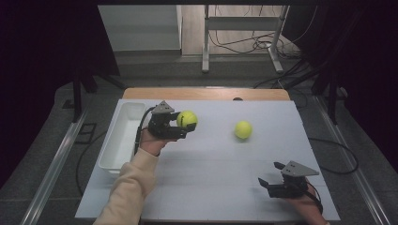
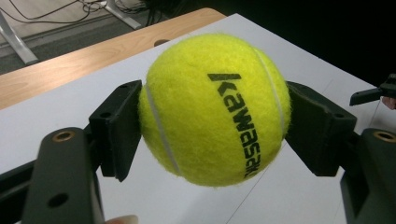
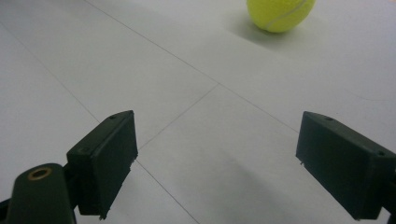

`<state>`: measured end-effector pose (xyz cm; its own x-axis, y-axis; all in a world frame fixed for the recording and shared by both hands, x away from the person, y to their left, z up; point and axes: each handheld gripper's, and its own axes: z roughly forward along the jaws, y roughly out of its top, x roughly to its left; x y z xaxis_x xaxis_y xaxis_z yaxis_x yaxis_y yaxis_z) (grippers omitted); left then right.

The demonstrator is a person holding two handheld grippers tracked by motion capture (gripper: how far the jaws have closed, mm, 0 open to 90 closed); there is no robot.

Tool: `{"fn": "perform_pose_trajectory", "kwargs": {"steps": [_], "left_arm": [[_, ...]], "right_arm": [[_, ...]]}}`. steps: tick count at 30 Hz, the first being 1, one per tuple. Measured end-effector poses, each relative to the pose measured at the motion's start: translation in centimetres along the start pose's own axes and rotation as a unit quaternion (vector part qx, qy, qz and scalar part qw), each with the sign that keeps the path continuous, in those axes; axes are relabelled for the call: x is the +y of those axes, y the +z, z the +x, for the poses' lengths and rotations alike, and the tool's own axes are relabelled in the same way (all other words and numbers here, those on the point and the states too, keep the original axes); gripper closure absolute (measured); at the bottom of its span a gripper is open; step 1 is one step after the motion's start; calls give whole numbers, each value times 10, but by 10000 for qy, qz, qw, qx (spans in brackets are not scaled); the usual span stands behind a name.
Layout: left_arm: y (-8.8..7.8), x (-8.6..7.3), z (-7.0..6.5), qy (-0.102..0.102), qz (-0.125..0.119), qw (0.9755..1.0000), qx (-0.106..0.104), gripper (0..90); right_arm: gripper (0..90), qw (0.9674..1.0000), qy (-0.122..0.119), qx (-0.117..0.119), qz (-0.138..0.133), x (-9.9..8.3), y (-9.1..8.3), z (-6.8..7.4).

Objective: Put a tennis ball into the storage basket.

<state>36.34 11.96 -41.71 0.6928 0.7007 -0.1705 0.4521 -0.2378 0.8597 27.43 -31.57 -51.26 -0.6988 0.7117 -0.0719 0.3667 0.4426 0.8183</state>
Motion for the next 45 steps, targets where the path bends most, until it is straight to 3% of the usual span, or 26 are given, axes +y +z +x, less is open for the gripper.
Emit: {"fn": "perform_pose_trajectory", "kwargs": {"steps": [15, 45], "left_arm": [[-1, 0, 2, -9, 8, 10000, 20, 259], [-15, -3, 20, -229, -127, 9993, 266, 259]], "right_arm": [[131, 10000, 4, -9, 18, 0, 0, 0], [131, 10000, -8, -9, 52, 0, 1, 0]]}}
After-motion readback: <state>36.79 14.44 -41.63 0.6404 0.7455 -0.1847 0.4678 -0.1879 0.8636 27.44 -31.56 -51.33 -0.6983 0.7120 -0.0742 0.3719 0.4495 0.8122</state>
